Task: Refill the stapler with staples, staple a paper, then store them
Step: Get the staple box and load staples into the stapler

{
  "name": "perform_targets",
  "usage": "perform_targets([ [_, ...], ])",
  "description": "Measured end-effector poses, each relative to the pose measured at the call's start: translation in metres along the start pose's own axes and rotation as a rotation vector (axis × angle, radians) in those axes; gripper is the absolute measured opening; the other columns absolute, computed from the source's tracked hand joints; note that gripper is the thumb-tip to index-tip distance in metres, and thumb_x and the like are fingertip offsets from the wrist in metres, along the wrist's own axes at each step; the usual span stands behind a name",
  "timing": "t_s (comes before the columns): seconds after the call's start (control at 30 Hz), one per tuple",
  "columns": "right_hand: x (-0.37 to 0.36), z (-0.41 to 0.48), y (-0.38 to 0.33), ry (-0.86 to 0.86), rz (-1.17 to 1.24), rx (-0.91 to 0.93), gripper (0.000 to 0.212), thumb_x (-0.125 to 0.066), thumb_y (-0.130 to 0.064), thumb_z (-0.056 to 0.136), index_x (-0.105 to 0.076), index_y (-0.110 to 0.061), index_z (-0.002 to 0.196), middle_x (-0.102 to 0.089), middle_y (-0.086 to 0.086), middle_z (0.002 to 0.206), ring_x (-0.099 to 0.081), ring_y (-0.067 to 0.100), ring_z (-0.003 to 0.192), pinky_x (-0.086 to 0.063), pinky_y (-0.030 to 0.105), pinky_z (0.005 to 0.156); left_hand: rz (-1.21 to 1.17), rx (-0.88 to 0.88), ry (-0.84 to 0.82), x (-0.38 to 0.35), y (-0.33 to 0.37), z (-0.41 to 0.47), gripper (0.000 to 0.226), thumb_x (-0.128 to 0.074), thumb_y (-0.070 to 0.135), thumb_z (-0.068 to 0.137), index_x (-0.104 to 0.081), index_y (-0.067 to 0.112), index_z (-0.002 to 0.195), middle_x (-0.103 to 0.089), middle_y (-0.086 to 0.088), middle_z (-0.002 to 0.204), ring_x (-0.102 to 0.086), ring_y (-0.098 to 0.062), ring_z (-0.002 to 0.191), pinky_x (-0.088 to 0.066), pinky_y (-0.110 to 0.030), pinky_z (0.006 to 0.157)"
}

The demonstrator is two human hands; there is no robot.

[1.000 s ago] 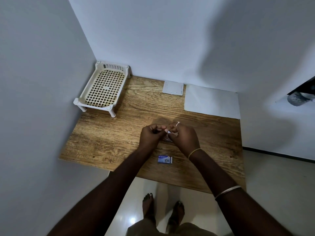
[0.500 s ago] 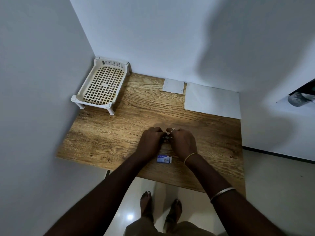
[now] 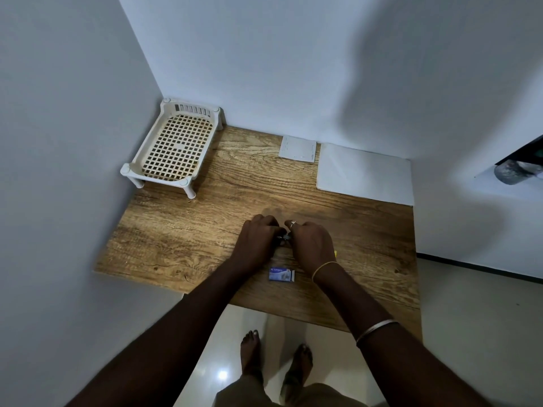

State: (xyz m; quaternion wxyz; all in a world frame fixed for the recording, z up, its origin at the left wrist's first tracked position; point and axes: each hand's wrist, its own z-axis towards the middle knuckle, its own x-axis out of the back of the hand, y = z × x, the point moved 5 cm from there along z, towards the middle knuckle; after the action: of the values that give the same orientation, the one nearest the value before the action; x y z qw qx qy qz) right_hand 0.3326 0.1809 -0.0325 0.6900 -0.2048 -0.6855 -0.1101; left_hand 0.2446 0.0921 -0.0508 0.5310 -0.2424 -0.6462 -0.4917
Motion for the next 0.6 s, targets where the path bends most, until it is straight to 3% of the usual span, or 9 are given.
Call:
perform_targets([
  [0.37, -0.004, 0.000, 0.001, 0.010, -0.002, 0.006, 0.037, -0.060, -0.019, 0.093, -0.062, -0.022, 0.130, -0.075, 0.010, 0.090, -0.070, 0.032, 0.086, -0.051, 0.038, 0.070, 0.053, -0.039, -0.022, 0.003, -0.001, 0.002, 0.025, -0.067, 0.029, 0.093, -0.076, 0.029, 0.116, -0.070, -0.001, 0.110, -0.059, -0.025, 0.100, -0.039, -0.035, 0.076],
  [0.47, -0.005, -0.003, 0.005, 0.043, 0.102, -0.050, 0.041, -0.064, -0.020, 0.091, -0.063, -0.024, 0.132, -0.075, 0.012, 0.092, -0.071, 0.033, 0.086, -0.055, 0.038, 0.069, 0.045, -0.032, -0.033, 0.002, -0.003, 0.003, 0.026, -0.068, 0.029, 0.093, -0.075, 0.030, 0.117, -0.069, 0.000, 0.111, -0.058, -0.023, 0.102, -0.035, -0.032, 0.076],
  [0.6, -0.008, -0.006, 0.013, 0.044, 0.292, -0.162, 0.043, -0.068, -0.021, 0.088, -0.064, -0.027, 0.130, -0.078, 0.003, 0.104, -0.072, 0.026, 0.098, -0.058, 0.036, 0.077, -0.013, 0.009, -0.058, 0.003, -0.007, 0.005, 0.026, -0.069, 0.032, 0.092, -0.075, 0.030, 0.118, -0.070, 0.001, 0.112, -0.059, -0.020, 0.102, -0.043, -0.032, 0.079],
])
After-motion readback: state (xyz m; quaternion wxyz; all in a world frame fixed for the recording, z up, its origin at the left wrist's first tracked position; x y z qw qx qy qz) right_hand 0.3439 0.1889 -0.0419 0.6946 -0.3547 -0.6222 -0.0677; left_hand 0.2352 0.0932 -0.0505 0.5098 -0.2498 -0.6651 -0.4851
